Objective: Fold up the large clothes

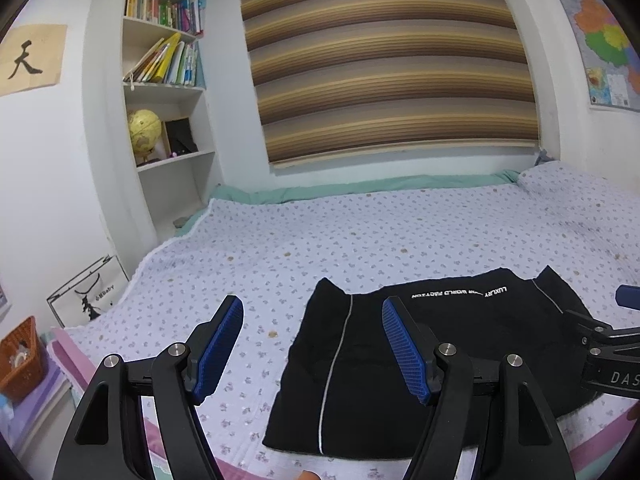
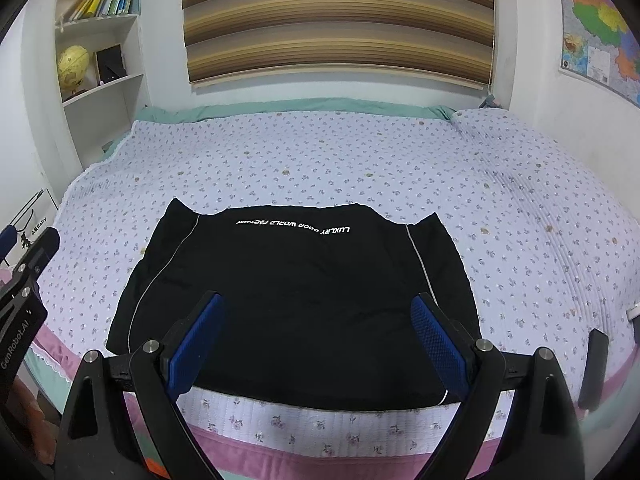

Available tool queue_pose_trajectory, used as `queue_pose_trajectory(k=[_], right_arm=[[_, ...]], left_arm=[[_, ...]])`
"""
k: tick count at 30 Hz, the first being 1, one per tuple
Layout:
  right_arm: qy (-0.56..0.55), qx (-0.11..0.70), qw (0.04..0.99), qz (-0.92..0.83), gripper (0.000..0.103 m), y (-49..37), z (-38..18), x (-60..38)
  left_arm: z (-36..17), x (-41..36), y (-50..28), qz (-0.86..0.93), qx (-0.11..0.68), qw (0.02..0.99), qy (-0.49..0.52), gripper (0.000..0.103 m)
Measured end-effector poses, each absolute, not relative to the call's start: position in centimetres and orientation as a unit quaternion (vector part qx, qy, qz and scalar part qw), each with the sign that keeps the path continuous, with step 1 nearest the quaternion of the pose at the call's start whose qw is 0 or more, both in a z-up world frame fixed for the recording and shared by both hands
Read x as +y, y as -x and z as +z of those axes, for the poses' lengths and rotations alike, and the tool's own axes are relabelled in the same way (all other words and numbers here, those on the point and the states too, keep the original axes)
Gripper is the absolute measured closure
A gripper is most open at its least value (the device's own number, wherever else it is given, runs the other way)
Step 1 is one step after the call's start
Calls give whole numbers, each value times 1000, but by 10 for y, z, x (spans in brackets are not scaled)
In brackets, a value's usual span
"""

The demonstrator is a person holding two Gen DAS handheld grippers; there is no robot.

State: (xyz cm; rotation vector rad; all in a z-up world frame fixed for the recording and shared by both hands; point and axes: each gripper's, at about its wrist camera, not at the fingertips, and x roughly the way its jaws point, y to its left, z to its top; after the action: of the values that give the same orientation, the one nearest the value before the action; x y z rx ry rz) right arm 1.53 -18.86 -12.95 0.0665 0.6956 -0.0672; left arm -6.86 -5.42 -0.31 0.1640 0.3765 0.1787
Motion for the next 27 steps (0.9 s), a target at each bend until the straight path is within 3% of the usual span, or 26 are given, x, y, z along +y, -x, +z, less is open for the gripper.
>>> queue_pose_trajectory(k=[27], right_arm=[[-32, 347, 937, -26, 7, -14, -128, -191]], left_arm=[[-8, -41, 59, 119, 217, 966, -75, 30]])
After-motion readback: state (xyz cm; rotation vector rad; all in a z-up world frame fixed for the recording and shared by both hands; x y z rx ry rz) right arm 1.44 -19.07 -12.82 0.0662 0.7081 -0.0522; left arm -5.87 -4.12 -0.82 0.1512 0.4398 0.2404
